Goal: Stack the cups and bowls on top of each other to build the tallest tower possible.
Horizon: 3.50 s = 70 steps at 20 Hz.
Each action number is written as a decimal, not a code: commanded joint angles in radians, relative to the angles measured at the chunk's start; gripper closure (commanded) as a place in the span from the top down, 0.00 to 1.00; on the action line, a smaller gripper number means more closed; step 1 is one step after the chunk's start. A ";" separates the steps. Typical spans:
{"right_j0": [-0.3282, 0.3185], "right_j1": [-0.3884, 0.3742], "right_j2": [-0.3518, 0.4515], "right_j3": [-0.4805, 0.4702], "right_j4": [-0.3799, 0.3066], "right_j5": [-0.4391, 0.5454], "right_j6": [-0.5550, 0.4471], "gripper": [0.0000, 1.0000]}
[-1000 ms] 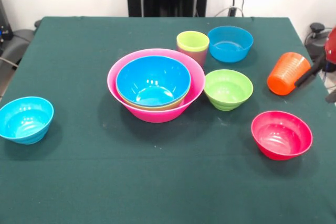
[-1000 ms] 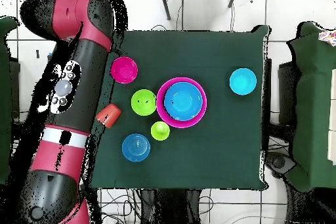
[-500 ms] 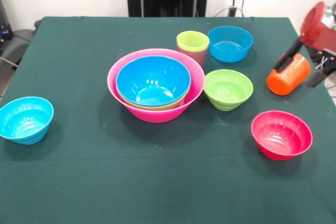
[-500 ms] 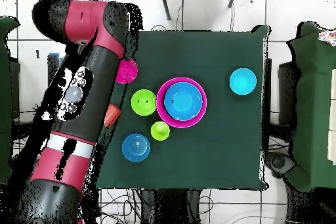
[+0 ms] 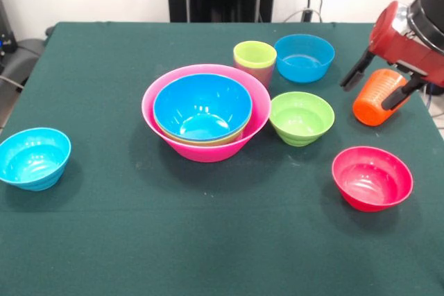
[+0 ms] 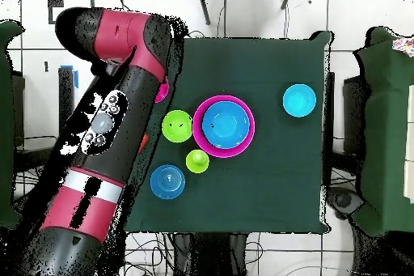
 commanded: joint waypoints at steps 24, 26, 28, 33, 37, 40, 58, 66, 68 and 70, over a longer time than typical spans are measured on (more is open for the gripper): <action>0.113 -0.036 0.283 0.271 -0.131 -0.333 0.100 1.00; 0.110 -0.043 0.298 0.286 -0.132 -0.352 0.091 1.00; 0.110 -0.052 0.310 0.305 -0.136 -0.373 0.084 1.00; 0.120 -0.068 0.354 0.374 -0.139 -0.469 0.072 1.00; 0.136 -0.077 0.382 0.432 -0.141 -0.567 0.087 1.00; 0.140 -0.080 0.391 0.447 -0.148 -0.600 0.092 1.00; 0.121 -0.114 0.476 0.529 -0.168 -0.771 0.056 1.00; 0.102 -0.136 0.513 0.554 -0.179 -0.792 0.030 1.00; 0.096 -0.140 0.525 0.562 -0.181 -0.806 0.021 1.00; 0.090 -0.142 0.543 0.569 -0.180 -0.834 0.016 1.00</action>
